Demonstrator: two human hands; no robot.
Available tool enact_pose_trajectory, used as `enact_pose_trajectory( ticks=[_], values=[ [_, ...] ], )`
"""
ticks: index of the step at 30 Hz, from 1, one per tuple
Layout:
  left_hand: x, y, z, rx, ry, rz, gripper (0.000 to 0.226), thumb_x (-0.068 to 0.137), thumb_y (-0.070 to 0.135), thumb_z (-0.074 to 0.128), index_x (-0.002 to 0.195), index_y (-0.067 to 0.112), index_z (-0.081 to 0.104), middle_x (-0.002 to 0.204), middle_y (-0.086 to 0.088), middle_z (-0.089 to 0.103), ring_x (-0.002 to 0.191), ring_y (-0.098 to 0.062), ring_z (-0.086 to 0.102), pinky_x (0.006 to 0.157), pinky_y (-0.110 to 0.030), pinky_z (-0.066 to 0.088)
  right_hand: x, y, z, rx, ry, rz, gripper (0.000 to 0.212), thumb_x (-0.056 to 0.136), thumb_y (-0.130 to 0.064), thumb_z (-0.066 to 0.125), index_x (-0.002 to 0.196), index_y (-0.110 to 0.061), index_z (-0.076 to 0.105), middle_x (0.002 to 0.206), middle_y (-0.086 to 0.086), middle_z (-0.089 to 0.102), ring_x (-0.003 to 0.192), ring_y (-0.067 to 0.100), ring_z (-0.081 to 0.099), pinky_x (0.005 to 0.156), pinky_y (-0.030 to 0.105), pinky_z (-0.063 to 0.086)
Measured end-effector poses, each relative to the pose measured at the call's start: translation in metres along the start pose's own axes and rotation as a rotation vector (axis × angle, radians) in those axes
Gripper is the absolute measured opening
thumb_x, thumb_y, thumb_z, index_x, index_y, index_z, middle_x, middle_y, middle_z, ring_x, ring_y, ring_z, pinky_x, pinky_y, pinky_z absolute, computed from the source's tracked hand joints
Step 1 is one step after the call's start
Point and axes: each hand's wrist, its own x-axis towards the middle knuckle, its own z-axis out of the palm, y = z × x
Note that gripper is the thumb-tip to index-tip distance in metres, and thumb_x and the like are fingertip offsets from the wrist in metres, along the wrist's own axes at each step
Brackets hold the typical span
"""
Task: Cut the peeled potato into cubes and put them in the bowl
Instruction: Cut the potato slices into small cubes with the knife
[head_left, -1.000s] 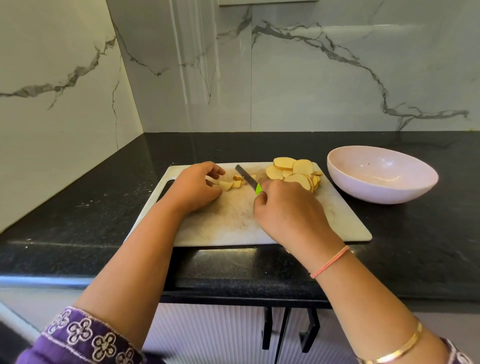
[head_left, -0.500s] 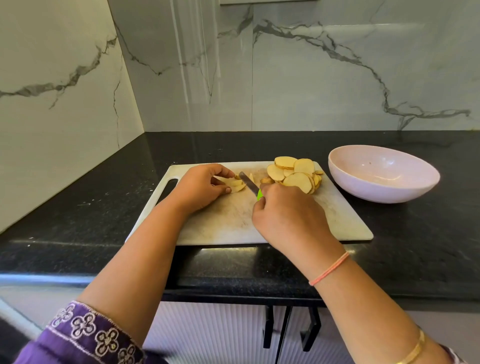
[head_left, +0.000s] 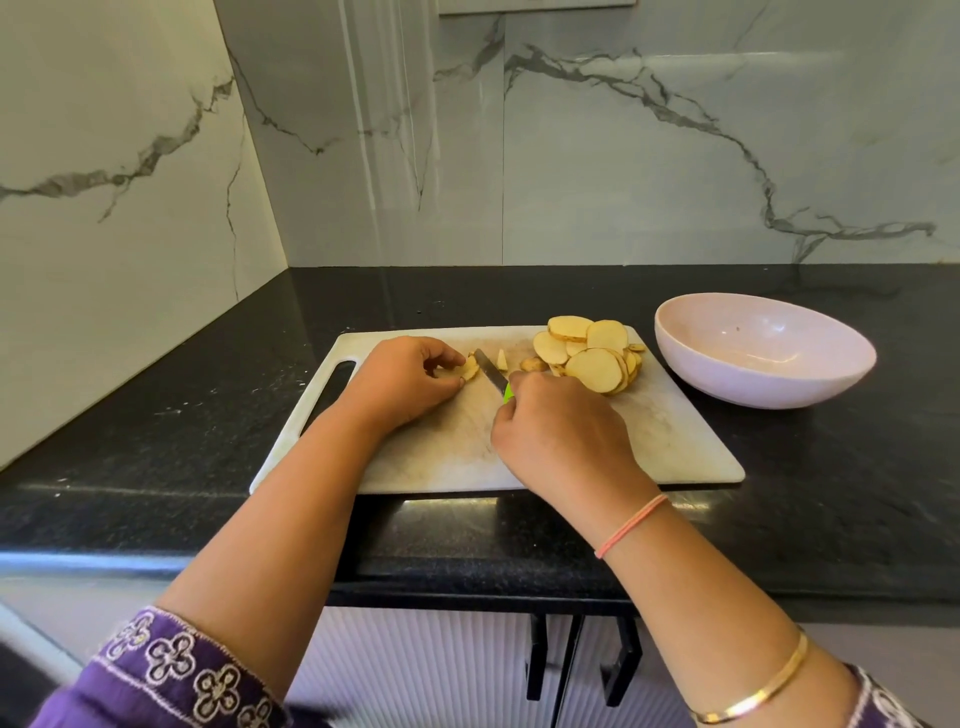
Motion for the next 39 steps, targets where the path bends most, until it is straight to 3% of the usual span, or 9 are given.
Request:
enact_pose_trajectory(
  ticks=[5, 11, 18, 23, 27, 34, 39],
  values=[
    [0.002, 0.004, -0.001, 0.036, 0.021, 0.001, 0.026, 0.088, 0.021, 0.064, 0.113, 0.019, 0.070, 0.108, 0.003, 0.069, 0.089, -0.011, 0.061, 0.077, -0.020, 0.045, 0.004, 0.002, -0.002, -0.007, 0.077, -0.015, 0.031, 0.097, -0.025, 0.039, 0.120, -0.016, 0.058, 0.080, 0.002, 0.053, 0.073, 0.021, 0.051, 0.059, 0.027, 0.040],
    [0.001, 0.005, 0.004, 0.049, 0.039, 0.007, 0.021, 0.087, 0.015, 0.062, 0.103, 0.016, 0.075, 0.099, -0.003, 0.073, 0.091, -0.020, 0.065, 0.087, -0.034, 0.051, 0.010, -0.009, 0.000, -0.094, -0.019, -0.033, 0.027, 0.095, -0.025, 0.042, 0.114, -0.015, 0.059, 0.102, 0.007, 0.063, 0.086, 0.026, 0.055, 0.062, 0.029, 0.035],
    [0.005, 0.004, 0.007, 0.093, 0.024, -0.022, 0.018, 0.086, 0.022, 0.063, 0.083, 0.013, 0.078, 0.087, -0.013, 0.071, 0.087, -0.029, 0.064, 0.078, -0.041, 0.052, 0.012, -0.019, -0.002, -0.188, -0.056, -0.086, 0.023, 0.096, -0.021, 0.043, 0.110, -0.014, 0.059, 0.098, 0.007, 0.060, 0.093, 0.027, 0.058, 0.064, 0.030, 0.034],
    [0.009, 0.009, 0.011, 0.146, 0.012, -0.066, 0.022, 0.089, 0.027, 0.061, 0.090, 0.013, 0.078, 0.094, -0.013, 0.071, 0.090, -0.027, 0.064, 0.079, -0.036, 0.051, 0.009, -0.018, -0.004, -0.242, -0.072, -0.138, 0.020, 0.096, -0.020, 0.043, 0.108, -0.015, 0.058, 0.085, 0.004, 0.053, 0.084, 0.026, 0.055, 0.062, 0.030, 0.034],
    [0.009, 0.009, 0.010, 0.141, 0.026, -0.080, 0.024, 0.090, 0.029, 0.060, 0.093, 0.012, 0.077, 0.096, -0.012, 0.071, 0.091, -0.025, 0.065, 0.082, -0.034, 0.052, -0.001, -0.017, -0.008, -0.250, -0.100, -0.155, 0.015, 0.096, -0.020, 0.044, 0.101, -0.016, 0.058, 0.065, -0.001, 0.034, 0.069, 0.021, 0.042, 0.050, 0.028, 0.030],
    [0.001, 0.006, 0.007, 0.103, 0.049, -0.054, 0.022, 0.090, 0.024, 0.061, 0.106, 0.015, 0.073, 0.100, -0.004, 0.072, 0.090, -0.020, 0.065, 0.082, -0.028, 0.050, -0.018, -0.005, -0.024, -0.182, -0.062, -0.125, 0.020, 0.094, -0.025, 0.044, 0.074, -0.020, 0.040, 0.065, -0.003, 0.040, 0.058, 0.014, 0.039, 0.048, 0.025, 0.029],
    [-0.004, 0.001, 0.002, -0.049, 0.057, -0.104, 0.042, 0.083, 0.024, 0.065, 0.125, 0.020, 0.062, 0.116, 0.002, 0.066, 0.099, -0.014, 0.063, 0.084, -0.024, 0.049, -0.013, 0.000, -0.026, -0.112, 0.022, -0.081, 0.023, 0.094, -0.026, 0.042, 0.103, -0.016, 0.061, 0.064, -0.003, 0.040, 0.065, 0.021, 0.045, 0.046, 0.023, 0.027]
  ],
)
